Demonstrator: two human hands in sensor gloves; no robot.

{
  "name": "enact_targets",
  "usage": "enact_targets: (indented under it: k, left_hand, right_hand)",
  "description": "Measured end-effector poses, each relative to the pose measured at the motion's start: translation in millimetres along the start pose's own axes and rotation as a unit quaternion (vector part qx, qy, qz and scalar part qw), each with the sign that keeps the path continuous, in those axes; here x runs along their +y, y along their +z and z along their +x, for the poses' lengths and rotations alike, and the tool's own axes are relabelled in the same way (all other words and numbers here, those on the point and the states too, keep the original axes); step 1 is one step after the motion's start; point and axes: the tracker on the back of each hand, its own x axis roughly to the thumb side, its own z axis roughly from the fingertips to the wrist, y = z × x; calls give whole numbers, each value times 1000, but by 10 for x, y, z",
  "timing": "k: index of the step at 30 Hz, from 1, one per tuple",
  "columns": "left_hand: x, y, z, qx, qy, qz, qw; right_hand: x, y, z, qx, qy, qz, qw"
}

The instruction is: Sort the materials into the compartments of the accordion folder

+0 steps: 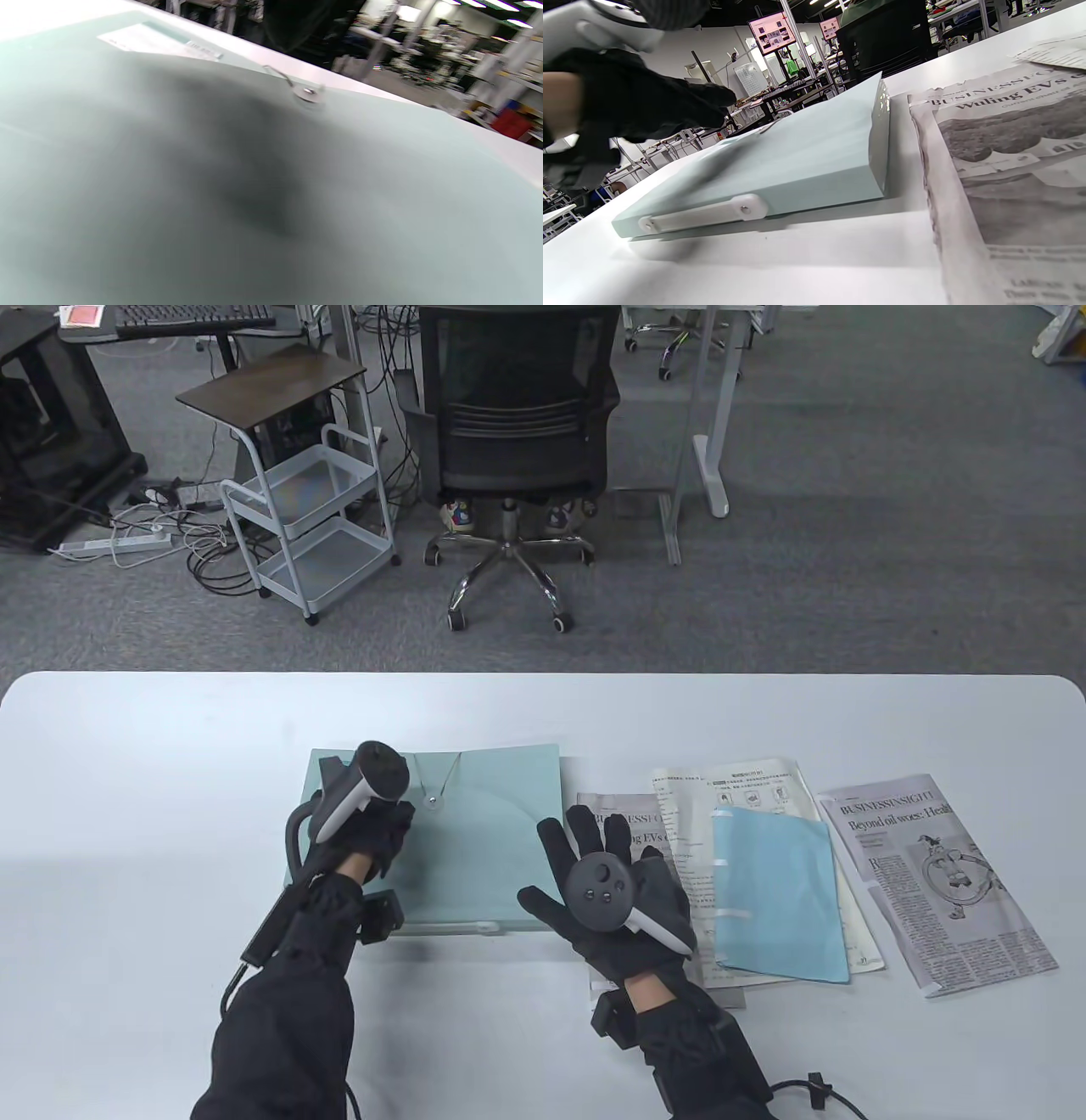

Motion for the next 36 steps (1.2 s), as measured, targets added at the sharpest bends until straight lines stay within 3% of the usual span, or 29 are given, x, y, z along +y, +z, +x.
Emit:
enact_targets:
  k: [2,9,18,24,28,34,36]
  left_hand:
    - [20,-207,-12,25,12,10,1000]
    - [-74,-701,79,29,17,-43,998]
    - [-190,-987,58,71,40,-132,988]
    - [-210,-1029,120,67,31,-72,995]
    - [-156,-978,171,38,-23,-42,998]
    - [183,-786,181,5,-131,0,991]
    - [295,-724,124,-17,-107,6,994]
  right_hand:
    - [18,-8,-17,3,2,5,1000]
    - [10,-8,-84,6,-7,9,1000]
    - [-108,26,-308,23,-55,-1,998]
    - [-110,24,-334,27,-57,-2,998]
    - [-128,32,-274,17,-52,-6,999]
    - [-105,22,-218,10,-42,-4,999]
    - [-98,19,-216,10,-41,-2,999]
